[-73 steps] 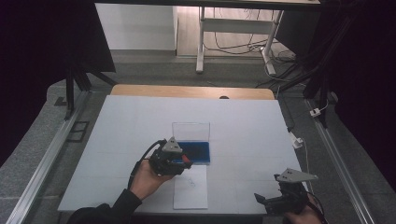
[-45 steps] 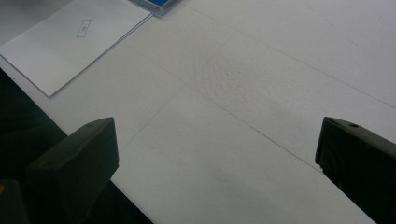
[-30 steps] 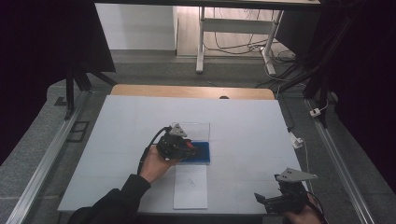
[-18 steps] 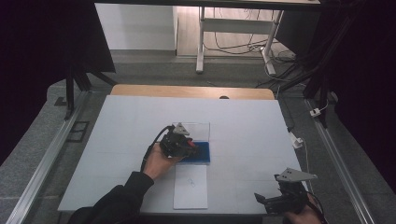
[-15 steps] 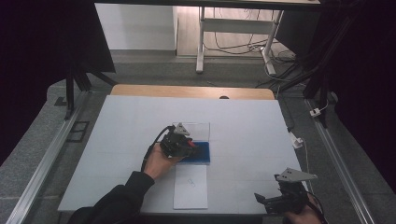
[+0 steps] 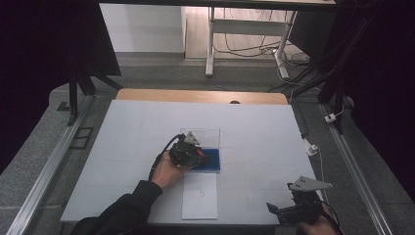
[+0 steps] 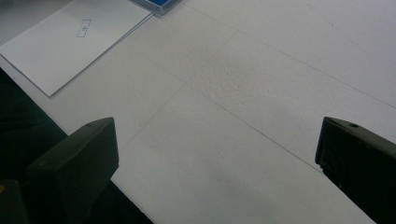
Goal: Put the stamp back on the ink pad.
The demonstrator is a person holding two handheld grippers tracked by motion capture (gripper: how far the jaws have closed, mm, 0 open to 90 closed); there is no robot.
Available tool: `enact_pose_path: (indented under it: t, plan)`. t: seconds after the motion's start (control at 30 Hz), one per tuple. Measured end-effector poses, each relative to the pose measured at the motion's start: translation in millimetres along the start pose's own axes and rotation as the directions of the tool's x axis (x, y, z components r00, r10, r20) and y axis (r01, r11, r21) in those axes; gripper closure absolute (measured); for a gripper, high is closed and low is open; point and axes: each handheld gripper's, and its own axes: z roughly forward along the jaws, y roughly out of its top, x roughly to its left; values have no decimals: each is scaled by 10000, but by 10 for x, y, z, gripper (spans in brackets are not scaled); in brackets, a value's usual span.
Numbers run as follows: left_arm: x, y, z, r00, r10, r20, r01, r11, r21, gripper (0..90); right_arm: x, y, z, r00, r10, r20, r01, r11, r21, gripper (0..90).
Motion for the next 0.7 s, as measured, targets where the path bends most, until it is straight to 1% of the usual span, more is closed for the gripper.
enact_pose_path:
  t: [0.23, 0.33, 0.4, 0.5, 0.7]
  plan:
    - [9, -2, 10, 9998, -196, 83, 196, 9998, 60, 568, 1, 0, 0, 10000, -4, -2, 4, 10000, 5, 0]
    - [10, 4, 16, 9996, -269, 63, 268, 9995, 159, 559, 0, -1, -1, 10000, -23, 0, 23, 10000, 3, 0]
    - [16, 7, 14, 9994, -340, 13, 339, 9992, 192, 529, -1, 0, -2, 10000, -31, -2, 31, 10000, 18, 0]
    - [37, 16, -10, 9982, -570, 170, 568, 9983, 108, 480, 2, 0, -1, 10000, -18, -8, 18, 10000, -6, 0]
    - [45, 52, -71, 9958, -839, 371, 841, 9964, -51, 407, 1, -1, -5, 10000, -30, -8, 30, 10000, -13, 0]
